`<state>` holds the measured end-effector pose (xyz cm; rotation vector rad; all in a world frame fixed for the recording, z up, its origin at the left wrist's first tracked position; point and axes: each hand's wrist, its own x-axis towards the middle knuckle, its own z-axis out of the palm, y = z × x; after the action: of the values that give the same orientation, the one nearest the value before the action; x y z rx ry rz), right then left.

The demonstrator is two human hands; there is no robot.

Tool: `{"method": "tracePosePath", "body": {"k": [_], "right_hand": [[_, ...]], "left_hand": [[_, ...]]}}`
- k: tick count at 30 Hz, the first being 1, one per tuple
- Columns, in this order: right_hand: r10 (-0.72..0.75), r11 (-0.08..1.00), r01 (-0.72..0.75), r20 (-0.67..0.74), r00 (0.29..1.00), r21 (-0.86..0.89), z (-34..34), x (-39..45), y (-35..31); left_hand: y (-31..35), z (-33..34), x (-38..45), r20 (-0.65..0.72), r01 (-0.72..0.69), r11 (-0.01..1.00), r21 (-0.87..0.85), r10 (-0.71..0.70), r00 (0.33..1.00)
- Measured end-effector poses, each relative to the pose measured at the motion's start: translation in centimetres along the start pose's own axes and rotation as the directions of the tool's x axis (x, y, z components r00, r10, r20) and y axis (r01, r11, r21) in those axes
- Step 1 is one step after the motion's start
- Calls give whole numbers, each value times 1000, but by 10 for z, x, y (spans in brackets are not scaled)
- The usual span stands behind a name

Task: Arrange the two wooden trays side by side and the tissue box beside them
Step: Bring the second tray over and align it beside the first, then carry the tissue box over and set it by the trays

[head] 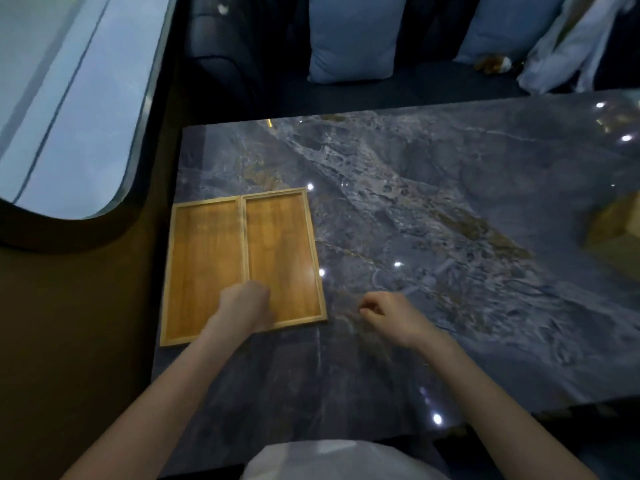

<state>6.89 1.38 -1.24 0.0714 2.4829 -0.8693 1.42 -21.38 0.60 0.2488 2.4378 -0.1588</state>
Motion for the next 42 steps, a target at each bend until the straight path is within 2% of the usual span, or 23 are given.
{"method": "tracePosePath", "body": {"k": [4,7,11,17,21,24,26,29,33,36,42], "right_hand": [[43,999,-43,-125,991,-1,-50,-20,39],[88,995,-76,-240,967,59,-87,-36,79],[145,987,-111,-361,921,115,-135,-65,134],[292,956,-262,-406,866,130,-193,-99,227],[425,905,-352,-435,794,240,-220,-113,284],[551,832,-388,-512,658,397,-230,-114,319],[624,774,-348,-543,562,529,-236,-111,336],[746,624,-248,-472,469,741,-244,-104,349],[854,388,-81,-324,407,918,-241,-94,362],[862,342,-45,-294,412,939,-240,-91,370],[804,286,2,-241,543,958,-251,-82,383]], "left_hand": [[52,-44,17,16,-224,953,-203,231,973],[105,-74,23,-41,-351,908,-228,351,935],[185,-110,34,-58,-440,876,-196,438,897],[305,-160,55,-175,-574,812,-109,553,815],[381,-182,72,-196,-608,777,-162,579,792],[433,-186,82,-233,-643,742,-191,602,764],[466,-183,89,-234,-646,724,-243,602,763],[506,-168,101,-188,-601,707,-372,577,795],[541,-144,118,-106,-511,679,-527,543,833],[555,-132,124,-79,-460,624,-632,538,839],[559,-119,128,-79,-393,470,-790,558,826]]}}
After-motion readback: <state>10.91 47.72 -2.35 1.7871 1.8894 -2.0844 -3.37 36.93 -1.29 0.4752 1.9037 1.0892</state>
